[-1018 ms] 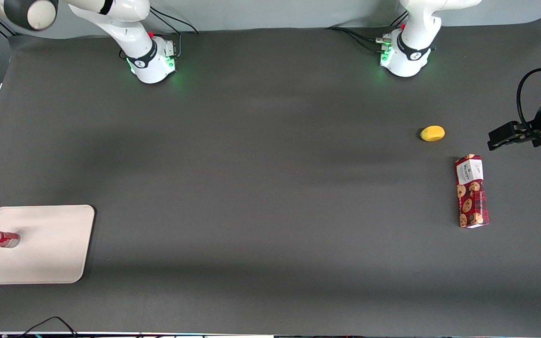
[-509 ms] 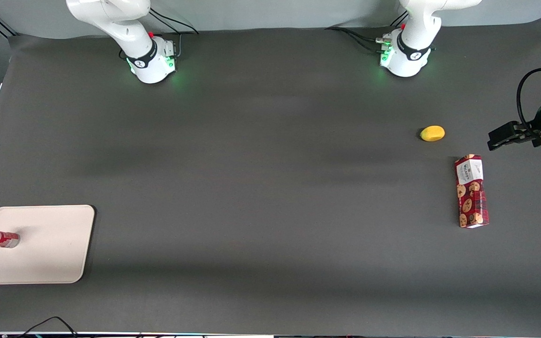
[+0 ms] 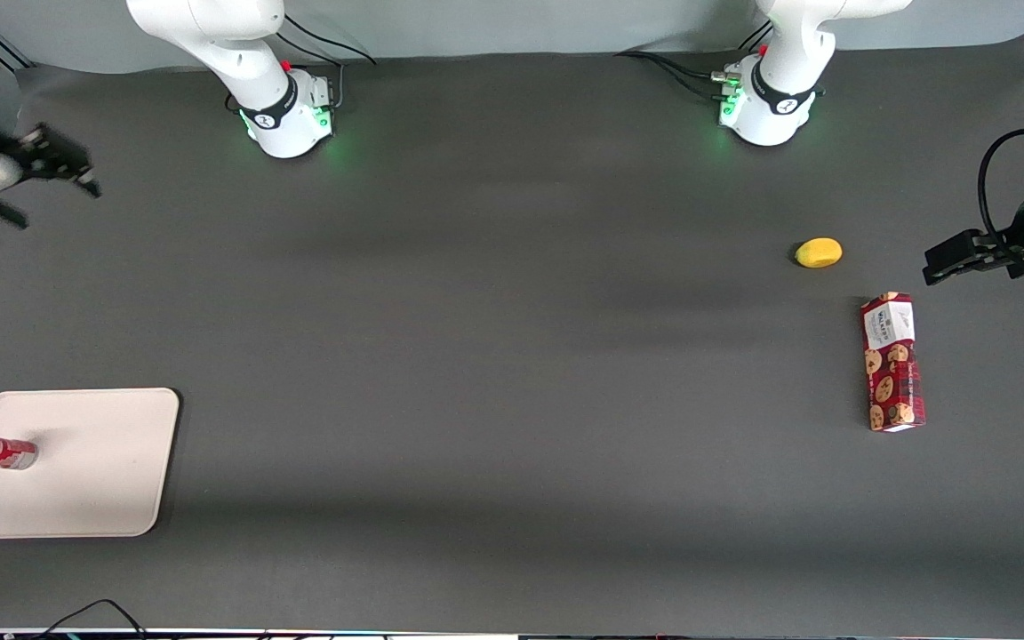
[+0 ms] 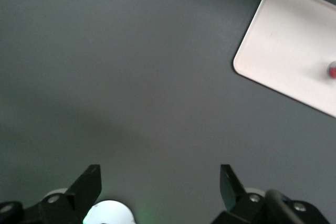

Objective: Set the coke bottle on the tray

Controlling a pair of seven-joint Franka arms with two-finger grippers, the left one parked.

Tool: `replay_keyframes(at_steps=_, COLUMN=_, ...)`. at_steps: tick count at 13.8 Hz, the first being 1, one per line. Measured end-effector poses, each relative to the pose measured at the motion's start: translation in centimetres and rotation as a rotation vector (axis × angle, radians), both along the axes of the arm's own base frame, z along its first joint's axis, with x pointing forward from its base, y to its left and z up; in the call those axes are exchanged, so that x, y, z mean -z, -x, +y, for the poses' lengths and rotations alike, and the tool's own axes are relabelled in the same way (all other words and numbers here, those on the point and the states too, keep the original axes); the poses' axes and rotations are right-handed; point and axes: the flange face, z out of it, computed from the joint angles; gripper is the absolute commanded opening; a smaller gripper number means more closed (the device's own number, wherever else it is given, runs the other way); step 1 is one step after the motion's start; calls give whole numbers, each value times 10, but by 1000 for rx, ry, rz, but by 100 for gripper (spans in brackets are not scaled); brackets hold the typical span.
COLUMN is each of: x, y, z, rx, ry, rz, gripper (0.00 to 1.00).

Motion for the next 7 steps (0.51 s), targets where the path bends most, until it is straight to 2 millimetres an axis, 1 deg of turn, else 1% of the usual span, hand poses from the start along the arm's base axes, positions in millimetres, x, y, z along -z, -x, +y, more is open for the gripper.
replay_keyframes(at_steps=1, x=-3, y=10, z=11, rx=12, ry=9, rz=-7, gripper=100)
replay_keyframes(at_steps=2, x=-6, y=14, z=17, rx=20, ry=14, rz=-16, gripper=100)
replay_keyframes(at_steps=3, x=-9, y=14, z=18, rx=30, ry=15, rz=-26, gripper=100)
replay_keyframes(at_steps=5, x=-18, y=3, z=21, rx=78, ry=14, rz=-41, gripper=100)
replay_keyframes(at_steps=7, x=-24, y=-15, z=25, rx=111, ry=14, rz=-36, gripper=100)
